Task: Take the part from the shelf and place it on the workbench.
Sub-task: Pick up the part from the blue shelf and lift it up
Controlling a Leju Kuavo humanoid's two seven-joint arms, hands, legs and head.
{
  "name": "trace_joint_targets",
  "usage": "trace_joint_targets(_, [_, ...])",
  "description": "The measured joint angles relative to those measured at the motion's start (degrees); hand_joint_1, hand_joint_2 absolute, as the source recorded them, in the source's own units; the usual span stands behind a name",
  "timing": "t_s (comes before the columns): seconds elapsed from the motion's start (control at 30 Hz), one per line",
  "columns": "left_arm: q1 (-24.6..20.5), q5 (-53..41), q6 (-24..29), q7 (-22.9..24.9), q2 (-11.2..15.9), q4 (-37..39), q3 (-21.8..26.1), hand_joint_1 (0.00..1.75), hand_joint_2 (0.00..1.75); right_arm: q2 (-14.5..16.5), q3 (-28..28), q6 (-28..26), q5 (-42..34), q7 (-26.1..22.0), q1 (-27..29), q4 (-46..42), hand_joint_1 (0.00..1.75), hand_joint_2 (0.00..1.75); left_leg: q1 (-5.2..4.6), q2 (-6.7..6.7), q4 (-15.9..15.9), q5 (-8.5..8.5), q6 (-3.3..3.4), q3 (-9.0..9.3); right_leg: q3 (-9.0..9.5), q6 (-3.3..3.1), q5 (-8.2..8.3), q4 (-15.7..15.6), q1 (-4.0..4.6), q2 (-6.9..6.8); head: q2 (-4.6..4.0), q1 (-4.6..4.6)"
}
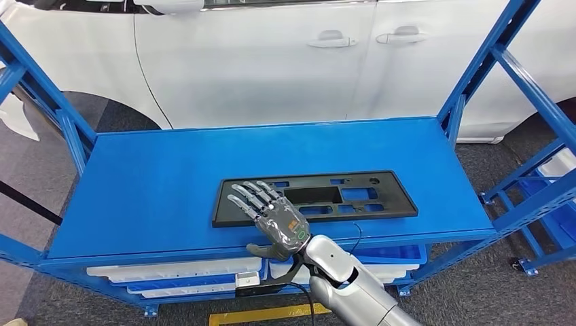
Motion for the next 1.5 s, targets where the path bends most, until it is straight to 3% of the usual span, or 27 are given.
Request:
trace_joint_targets(0.1, [-0.1, 0.0, 0.0, 0.0, 0.0, 0.0, 0.0, 0.00, 0.00, 1.5, 1.0, -1.0, 0.1, 1.0, -1.9, 3.8, 0.00, 1.75, 0.07, 0.06, -0.2, 0.02, 0.54, 0.13, -5.08, 0.51, -4.81, 10.3, -0.20, -0.06, 0.00, -0.01])
trace_joint_targets(0.13, [-0.1, 0.0, 0.1, 0.0, 0.0, 0.0, 0.0, 0.00, 0.00, 1.9, 1.1, -1.6, 0.0, 1.3, -2.2, 5.1, 0.00, 1.75, 0.06, 0.02, -0.2, -0.03, 0.57, 0.16, -6.53, 0.60, -5.38, 12.9, -0.26, -0.07, 0.00, -0.01])
trace_joint_targets(0.17, [0.0, 0.0, 0.1, 0.0, 0.0, 0.0, 0.0, 0.00, 0.00, 2.3, 1.2, -2.1, 0.0, 1.5, -2.6, 6.4, 0.00, 1.75, 0.05, -0.03, -0.1, -0.10, 0.55, 0.20, -7.17, 0.63, -4.92, 13.7, -0.31, -0.08, 0.00, -0.01])
trace_joint_targets(0.2, [0.0, 0.0, 0.2, 0.0, 0.0, 0.0, 0.0, 0.00, 0.00, 2.7, 1.3, -2.5, -0.1, 1.7, -3.0, 7.5, 0.00, 1.75, 0.05, -0.08, -0.1, -0.19, 0.46, 0.30, -6.65, 0.59, -3.33, 12.1, -0.36, -0.09, 0.00, -0.01])
trace_joint_targets(0.27, [0.0, 0.0, 0.3, 0.0, 0.0, 0.0, 0.0, 0.00, 0.00, 3.6, 1.3, -3.1, 0.0, 2.0, -4.1, 9.3, 0.00, 1.75, 0.03, -0.15, 0.1, -0.52, 0.13, 0.51, -3.39, 0.25, 0.86, 4.8, -0.42, -0.08, 0.00, -0.01])
trace_joint_targets(0.33, [0.0, 0.0, 0.4, 0.0, 0.0, 0.0, -0.1, 0.00, 0.00, 4.3, 1.4, -3.5, -0.1, 2.2, -5.1, 10.6, 0.00, 1.75, -0.16, -0.20, 0.5, -0.85, -0.40, 0.45, -0.99, -0.17, 2.71, -0.8, -0.25, -0.03, 0.00, -0.01])
trace_joint_targets(0.43, [-0.1, 0.0, 0.5, 0.0, 0.0, 0.0, -0.1, 0.00, 0.00, 5.2, 1.3, -4.6, -0.2, 2.6, -6.1, 12.8, 0.00, 1.75, -0.13, -0.20, 0.5, -1.03, -1.48, 0.29, -0.67, -1.02, 2.64, -1.9, -0.05, 0.12, 0.00, -0.01])
trace_joint_targets(0.5, [-0.1, 0.0, 0.5, 0.0, 0.0, 0.0, -0.1, 0.00, 0.00, 6.1, 1.3, -5.7, 0.9, 3.7, -7.2, 14.6, 0.00, 1.75, 0.02, -0.15, 2.2, -2.21, -2.14, -0.34, -0.44, -1.72, 2.80, -2.3, -0.20, 0.13, 0.00, -0.01])
trace_joint_targets(0.63, [0.0, 0.0, 0.4, -0.3, 0.1, 0.0, -0.1, 0.00, 0.00, 7.9, 1.3, -7.0, 5.8, 6.9, -9.9, 20.3, 0.00, 1.75, 0.15, -0.12, 15.3, -7.73, -2.94, -6.86, -0.28, -2.31, 2.71, -2.4, -0.16, 0.01, 0.00, -0.01])
trace_joint_targets(0.67, [0.1, 0.0, 0.4, -0.3, 0.1, 0.0, -0.1, 0.00, 0.00, 8.0, 1.3, -7.1, 7.4, 8.0, -10.4, 22.0, 0.00, 1.75, 0.18, -0.12, 16.6, -7.57, -3.02, -7.73, -0.25, -2.32, 2.67, -2.4, -0.13, -0.01, 0.00, -0.01])
trace_joint_targets(0.7, [0.1, 0.0, 0.3, -0.3, 0.1, 0.0, -0.1, 0.00, 0.00, 8.2, 1.3, -7.1, 9.2, 9.3, -10.8, 23.7, 0.00, 1.75, 0.22, -0.11, 15.7, -6.31, -3.01, -7.52, -0.18, -2.29, 2.61, -2.3, -0.12, 0.00, 0.00, -0.01])
trace_joint_targets(0.8, [0.2, 0.0, 0.4, -0.4, 0.2, 0.0, 0.0, 0.00, 0.00, 8.4, 1.2, -7.3, 14.2, 13.8, -12.7, 28.8, 0.00, 1.75, 0.17, -0.09, 4.9, -0.73, -2.47, -2.71, 0.14, -1.83, 2.24, -2.1, -0.04, 0.08, 0.00, -0.01])
trace_joint_targets(0.87, [0.2, 0.0, 0.5, -0.4, 0.2, 0.0, 0.0, 0.00, 0.00, 8.3, 0.9, -7.7, 16.4, 16.4, -14.1, 31.8, 0.00, 1.75, -0.09, -0.12, 1.1, 0.03, -1.78, -0.89, 0.17, -1.25, 2.13, -2.1, 0.10, 0.10, 0.00, -0.01])
trace_joint_targets(0.93, [0.3, 0.0, 0.6, -0.5, 0.2, 0.0, 0.0, 0.00, 0.00, 8.0, 0.2, -7.9, 17.6, 18.5, -15.4, 34.4, 0.00, 1.75, -0.16, -0.17, 0.8, -0.07, -1.01, -0.62, 0.31, -0.59, 2.13, -2.2, 0.16, 0.11, 0.00, -0.01])
trace_joint_targets(1.0, [0.3, 0.0, 0.5, -0.5, 0.2, 0.0, 0.1, 0.00, 0.00, 7.3, -0.7, -7.6, 18.3, 20.7, -16.6, 36.5, 0.00, 1.75, 0.04, -0.08, 0.4, 0.16, -0.21, -0.30, 0.04, 0.04, 1.13, -0.9, 0.09, 0.08, 0.00, -0.01])
trace_joint_targets(1.1, [0.3, 0.0, 0.5, -0.5, 0.3, 0.0, 0.2, 0.00, 0.00, 5.6, -2.4, -7.0, 18.8, 23.9, -17.7, 39.2, 0.00, 1.75, 0.04, 0.02, 0.1, 0.37, 0.72, -0.28, -4.24, 0.62, -3.82, 8.3, -0.09, 0.02, 0.00, -0.01])
trace_joint_targets(1.17, [0.3, 0.0, 0.3, -0.4, 0.3, 0.0, 0.4, 0.00, 0.00, 4.5, -3.8, -7.0, 18.9, 25.4, -18.3, 40.6, 0.00, 1.75, -0.10, 0.00, 0.1, 0.41, 0.87, -0.33, -6.72, 0.77, -5.32, 13.4, -0.15, 0.02, 0.00, -0.01])
trace_joint_targets(1.2, [0.4, 0.0, 0.3, -0.4, 0.3, 0.0, 0.5, 0.00, 0.00, 3.9, -4.5, -7.0, 19.0, 26.1, -18.5, 41.0, 0.00, 1.75, -0.17, -0.02, 0.1, 0.42, 0.88, -0.29, -6.44, 0.71, -4.47, 12.9, -0.15, 0.01, 0.00, -0.01])
trace_joint_targets(1.23, [0.4, 0.0, 0.2, -0.4, 0.3, 0.0, 0.6, 0.00, 0.00, 3.4, -5.3, -7.1, 19.2, 26.9, -18.7, 41.4, 0.00, 1.75, -0.25, -0.06, 0.1, 0.43, 0.88, -0.21, -5.08, 0.51, -2.83, 10.3, -0.11, 0.01, 0.00, -0.01])
trace_joint_targets(1.3, [0.4, 0.0, 0.0, -0.4, 0.2, 0.1, 0.7, 0.00, 0.00, 2.3, -7.0, -7.4, 19.8, 28.6, -19.0, 41.8, 0.00, 1.75, -0.50, -0.14, 0.2, 0.41, 0.78, -0.04, -0.75, -0.32, 0.52, 2.2, 0.16, -0.03, 0.00, -0.01])
trace_joint_targets(1.33, [0.5, 0.0, -0.1, -0.5, 0.1, 0.1, 0.8, 0.00, 0.00, 1.8, -8.0, -7.7, 20.0, 29.3, -19.0, 41.9, 0.00, 1.75, -0.59, -0.17, 0.2, 0.39, 0.60, 0.01, 0.77, -0.66, 1.41, -0.8, 0.32, -0.07, 0.00, -0.01])
trace_joint_targets(1.4, [0.5, 0.0, -0.2, -0.6, 0.0, 0.2, 0.9, 0.00, 0.00, 0.8, -9.7, -8.1, 20.4, 30.2, -19.1, 42.1, 0.00, 1.75, -0.60, -0.21, 0.3, 0.36, 0.07, 0.09, 1.70, -1.03, 1.76, -3.0, 0.62, -0.06, 0.00, -0.01])
trace_joint_targets(1.5, [0.6, 0.0, -0.3, -0.8, 0.0, 0.2, 0.9, 0.00, 0.00, -0.5, -12.3, -8.1, 20.8, 31.1, -19.0, 42.4, 0.00, 1.75, -0.53, -0.16, 1.0, -0.30, -0.77, -0.11, 2.12, -1.50, 2.61, -3.9, 0.20, -0.03, 0.00, -0.02])
